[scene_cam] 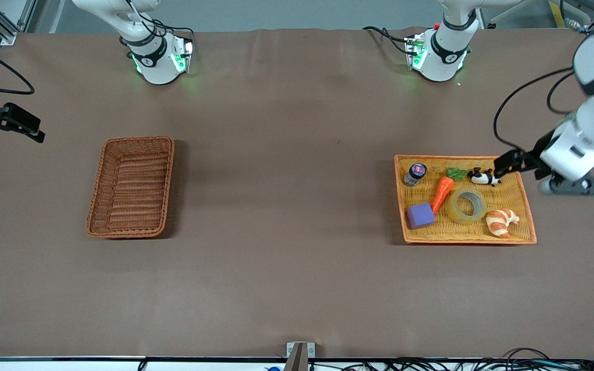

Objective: Move tape to another basket
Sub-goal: 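Move the left gripper over the yellow tape roll on the tray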

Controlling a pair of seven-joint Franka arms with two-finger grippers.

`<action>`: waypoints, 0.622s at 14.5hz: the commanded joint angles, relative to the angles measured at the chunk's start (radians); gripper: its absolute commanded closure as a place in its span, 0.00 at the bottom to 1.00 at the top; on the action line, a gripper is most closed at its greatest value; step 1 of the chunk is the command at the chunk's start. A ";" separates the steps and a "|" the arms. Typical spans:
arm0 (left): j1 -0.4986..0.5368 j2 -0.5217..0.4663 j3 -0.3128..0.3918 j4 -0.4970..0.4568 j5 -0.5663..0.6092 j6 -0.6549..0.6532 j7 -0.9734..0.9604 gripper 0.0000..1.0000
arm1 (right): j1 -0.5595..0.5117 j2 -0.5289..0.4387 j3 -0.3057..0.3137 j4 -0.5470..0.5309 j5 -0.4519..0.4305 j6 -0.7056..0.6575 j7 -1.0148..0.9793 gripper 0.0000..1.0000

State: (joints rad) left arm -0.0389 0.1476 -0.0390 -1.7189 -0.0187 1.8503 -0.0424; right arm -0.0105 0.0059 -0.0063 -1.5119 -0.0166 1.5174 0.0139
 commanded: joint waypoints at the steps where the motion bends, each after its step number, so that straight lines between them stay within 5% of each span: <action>1: 0.002 0.075 0.011 -0.065 0.017 0.120 0.027 0.00 | -0.005 -0.010 0.000 -0.011 0.010 0.000 -0.011 0.00; 9: 0.004 0.303 0.062 -0.074 0.020 0.190 0.027 0.01 | -0.003 -0.010 0.000 -0.019 0.010 0.001 -0.011 0.00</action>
State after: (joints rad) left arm -0.0325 0.4046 0.0121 -1.7991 -0.0177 2.0229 -0.0222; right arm -0.0105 0.0064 -0.0062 -1.5146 -0.0166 1.5172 0.0133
